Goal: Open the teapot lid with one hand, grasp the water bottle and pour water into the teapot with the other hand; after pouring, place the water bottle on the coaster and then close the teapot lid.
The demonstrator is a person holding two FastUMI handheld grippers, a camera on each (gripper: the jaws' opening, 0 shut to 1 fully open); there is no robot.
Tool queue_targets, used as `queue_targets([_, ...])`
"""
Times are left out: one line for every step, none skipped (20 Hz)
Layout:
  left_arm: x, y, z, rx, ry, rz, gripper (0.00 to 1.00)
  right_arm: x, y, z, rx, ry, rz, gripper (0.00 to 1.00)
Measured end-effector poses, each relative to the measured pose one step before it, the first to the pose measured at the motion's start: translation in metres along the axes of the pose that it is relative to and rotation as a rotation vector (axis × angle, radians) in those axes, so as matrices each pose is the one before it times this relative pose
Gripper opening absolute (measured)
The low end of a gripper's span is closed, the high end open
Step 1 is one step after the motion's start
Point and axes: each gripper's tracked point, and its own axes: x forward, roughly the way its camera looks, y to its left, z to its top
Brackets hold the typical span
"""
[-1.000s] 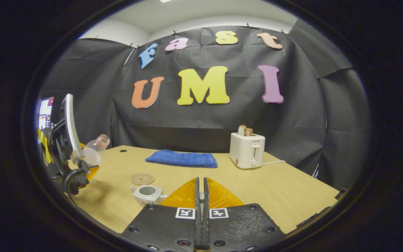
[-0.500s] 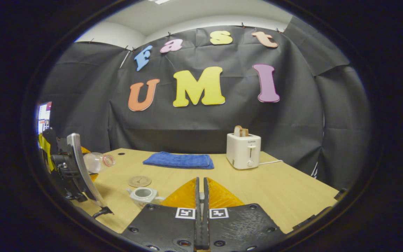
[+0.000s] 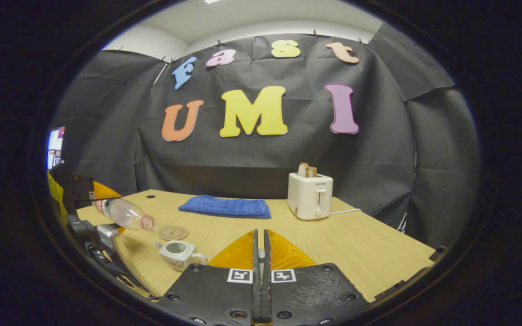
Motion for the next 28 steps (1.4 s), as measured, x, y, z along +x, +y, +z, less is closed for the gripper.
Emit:
queue_targets([0.00245, 0.0001, -0.00108, 0.02574, 0.01491, -0.00503, 0.76, 0.00156, -0.00181, -0.00148, -0.00325, 0.00346, -0.00668, 0.0])
queue_targets([-0.00027, 0.00081, 0.00347, 0.02723, -0.00143, 0.00237, 0.76, 0.00064, -0.00147, -0.00061, -0.00055, 0.00253, -0.00328, 0.0])
queue_targets([0.00236, 0.00271, 0.00295, 0.02463, 0.00233, -0.0061, 0.76, 0.00083, -0.0001, -0.00057, 0.00283, 0.00253, -0.00009, 0.0])
queue_targets([0.00151, 0.0023, 0.00046, 0.02138, 0.00149, -0.00337, 0.76, -0.00056, 0.00008, -0.00042, 0.00626, 0.00433, 0.00519, 0.0])
queue_targets([0.00121, 0.0016, 0.00204, 0.02457, -0.00069, -0.0023, 0.76, 0.00021, 0.00076, -0.00081, 0.00622, 0.00163, 0.00775, 0.0])
queue_targets([-0.00004, 0.00147, 0.00157, 0.02436, 0.00066, 0.00307, 0.76, 0.00007, -0.00006, 0.00059, 0.00289, -0.00031, 0.00127, 0.0])
queue_targets([-0.00008, -0.00003, 0.00283, 0.0248, -0.00038, 0.00511, 0.76, 0.00017, -0.00179, 0.00155, -0.00156, -0.00268, -0.00341, 0.0])
queue_targets([-0.00069, 0.0013, -0.00102, 0.03285, 0.00844, 0.0017, 0.76, -0.00028, -0.00153, -0.00011, -0.00246, -0.00193, -0.00375, 0.0])
queue_targets([0.00043, 0.00263, 0.00005, 0.02252, 0.00458, 0.00615, 0.76, 0.00001, -0.00091, 0.00098, 0.00097, -0.00109, 0.00013, 0.0])
queue_targets([-0.0005, 0.0046, 0.00033, 0.02308, -0.00009, 0.01097, 0.76, 0.0, -0.00042, -0.00024, 0.00315, -0.00105, 0.00146, 0.0])
queue_targets([0.00013, 0.00301, -0.00056, 0.01935, 0.00465, 0.00653, 0.76, 0.00032, -0.00069, 0.00074, 0.00355, -0.00007, -0.00008, 0.0])
queue_targets([0.00143, 0.0012, 0.00075, 0.01635, 0.00066, 0.00129, 0.76, -0.0001, -0.00119, -0.00056, 0.00268, 0.00076, -0.00025, 0.0])
queue_targets([0.00072, 0.0004, -0.00033, 0.01348, 0.00435, -0.00343, 0.76, 0.00112, -0.00148, 0.00045, 0.0019, 0.00087, -0.00106, 0.0])
queue_targets([-0.00051, 0.00162, -0.00109, 0.01488, 0.00484, -0.00274, 0.76, 0.0005, -0.00099, -0.00012, 0.0007, 0.00062, -0.00056, 0.0])
queue_targets([0.0005, 0.00029, -0.00074, 0.01491, 0.00222, -0.00238, 0.8, -0.00061, -0.00155, 0.00018, 0.00191, -0.00078, -0.00202, 0.0])
queue_targets([-0.00001, -0.00012, -0.00034, 0.01554, 0.00785, -0.00291, 0.76, 0.00013, -0.00136, 0.00102, 0.00294, -0.00071, -0.00124, 0.0])
queue_targets([-0.00001, 0.00094, 0.00091, 0.01632, 0.00222, 0.00069, 0.8, -0.00127, -0.0003, 0.00021, 0.00231, -0.00126, 0.00095, 0.0])
queue_targets([-0.00045, 0.0007, -0.00166, 0.01226, 0.00444, 0.00183, 0.76, 0.00085, -0.00056, 0.0011, 0.002, -0.00007, -0.00061, 0.0])
queue_targets([0.00033, 0.00095, 0.0006, 0.00977, 0.00277, 0.00035, 0.76, -0.00032, -0.00027, -0.00023, 0.001, 0.0, 0.00179, 0.0])
queue_targets([0.00053, -0.00153, -0.00044, 0.0084, 0.00223, -0.00415, 0.76, -0.00046, 0.00158, -0.00026, -0.00043, 0.00042, 0.00217, 0.0])
queue_targets([0.00105, 0.00171, -0.00076, 0.01424, 0.00058, 0.00224, 0.8, 0.00016, 0.00065, 0.00011, -0.00119, 0.00079, 0.00189, 0.0])
queue_targets([-0.00173, 0.00343, 0.00087, 0.0151, 0.00205, 0.00462, 0.76, 0.00026, 0.00057, -0.00031, 0.00002, 0.00065, 0.00127, 0.0])
queue_targets([-0.0002, 0.00149, 0.00012, 0.01327, 0.00081, 0.00276, 0.76, 0.00001, 0.00006, 0.00043, 0.0008, 0.00084, 0.00131, 0.0])
queue_targets([0.00017, 0.00155, -0.00079, 0.01081, 0.00037, 0.00088, 0.76, -0.00015, 0.00032, -0.00066, -0.00025, -0.00021, 0.00121, 0.0])
queue_targets([0.00011, 0.00203, 0.00092, 0.01029, -0.00352, 0.00242, 0.8, 0.00022, -0.00041, 0.00045, -0.00084, -0.00061, -0.00088, 0.0])
queue_targets([-0.00133, 0.00039, -0.00131, 0.0104, 0.00386, -0.00178, 0.76, -0.00013, -0.0006, -0.00021, -0.00005, -0.00112, -0.00117, 0.0])
queue_targets([-0.00092, 0.00203, 0.00076, 0.0169, 0.00127, 0.0023, 0.76, -0.00008, -0.00093, 0.00069, -0.00037, -0.00048, -0.00199, 0.0])
queue_targets([-0.0005, 0.00236, -0.00078, 0.01613, 0.00639, 0.00008, 0.76, 0.00033, -0.00068, 0.00003, -0.00013, -0.00033, -0.00171, 0.0])
